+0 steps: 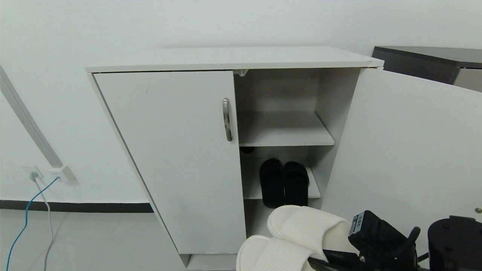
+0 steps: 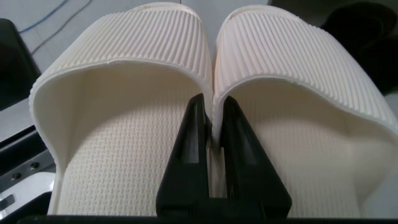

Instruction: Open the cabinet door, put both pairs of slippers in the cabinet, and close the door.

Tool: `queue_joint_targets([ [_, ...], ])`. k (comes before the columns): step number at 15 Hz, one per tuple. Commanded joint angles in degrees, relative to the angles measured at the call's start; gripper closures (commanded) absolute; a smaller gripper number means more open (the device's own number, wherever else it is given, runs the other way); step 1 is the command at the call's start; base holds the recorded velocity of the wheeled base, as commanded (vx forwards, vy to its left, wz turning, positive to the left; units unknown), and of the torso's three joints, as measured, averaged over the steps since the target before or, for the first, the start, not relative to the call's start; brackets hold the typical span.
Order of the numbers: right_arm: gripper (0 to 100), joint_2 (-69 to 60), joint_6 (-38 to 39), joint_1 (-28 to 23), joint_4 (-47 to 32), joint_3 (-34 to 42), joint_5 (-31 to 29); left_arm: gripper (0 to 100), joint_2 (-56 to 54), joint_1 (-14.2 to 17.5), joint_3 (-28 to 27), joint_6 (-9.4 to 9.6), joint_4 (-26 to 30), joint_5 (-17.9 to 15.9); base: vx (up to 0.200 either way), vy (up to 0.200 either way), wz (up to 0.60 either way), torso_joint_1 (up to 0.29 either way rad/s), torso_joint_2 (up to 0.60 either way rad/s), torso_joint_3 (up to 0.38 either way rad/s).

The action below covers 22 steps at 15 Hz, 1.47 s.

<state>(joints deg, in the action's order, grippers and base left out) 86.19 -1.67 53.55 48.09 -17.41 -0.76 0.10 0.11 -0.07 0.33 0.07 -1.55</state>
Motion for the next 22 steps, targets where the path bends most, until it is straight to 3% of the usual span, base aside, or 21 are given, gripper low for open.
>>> queue_joint_targets([
  [1, 100, 0.1, 0.1, -0.5, 0.0, 0.0, -0.7, 100, 0.0, 0.0, 0.0, 0.02, -0.1, 0.0, 0.000, 0.000, 0.00, 0.000, 0.00, 0.000],
  [3, 100, 0.1, 0.4, -0.5, 0.0, -0.1, -4.9, 100, 0.0, 0.0, 0.0, 0.02, -0.1, 0.1, 0.000, 0.000, 0.00, 0.000, 0.00, 0.000],
  [5, 100, 1.5, 5.1, 1.1, -0.1, -2.5, -13.4, 100, 0.0, 0.0, 0.0, 0.02, -0.1, 0.0, 0.000, 0.000, 0.00, 0.000, 0.00, 0.000],
  [6, 100, 2.9, 7.8, 2.9, -0.1, -4.9, -18.0, 100, 0.0, 0.0, 0.0, 0.02, -0.1, 0.0, 0.000, 0.000, 0.00, 0.000, 0.00, 0.000],
  [8, 100, 9.3, 12.7, 7.1, -0.5, -11.9, -32.8, 100, 0.0, 0.1, 0.0, 0.02, -0.1, 0.0, 0.000, 0.000, 0.00, 0.000, 0.00, 0.000],
  [12, 100, 17.1, 13.8, 7.0, -3.4, -23.8, -46.1, 100, 0.0, 0.0, 0.0, 0.02, -0.1, 0.0, 0.000, 0.000, 0.00, 0.000, 0.00, 0.000],
  [16, 100, 18.2, 14.1, 3.0, -13.7, -37.1, -51.0, 100, 0.0, 0.0, 0.0, 0.02, -0.1, 0.0, 0.000, 0.000, 0.00, 0.000, 0.00, 0.000],
  [19, 100, 19.1, 13.8, 0.1, -19.7, -43.5, -50.7, 100, 0.0, 0.0, 0.0, 0.02, -0.1, 0.1, 0.000, 0.000, 0.00, 0.000, 0.00, 0.000],
  [22, 100, 21.2, 13.4, -1.5, -20.2, -46.1, -49.1, 100, 0.0, 0.0, 0.0, 0.02, 0.0, 0.1, 0.000, 0.000, 0.00, 0.000, 0.00, 0.000],
])
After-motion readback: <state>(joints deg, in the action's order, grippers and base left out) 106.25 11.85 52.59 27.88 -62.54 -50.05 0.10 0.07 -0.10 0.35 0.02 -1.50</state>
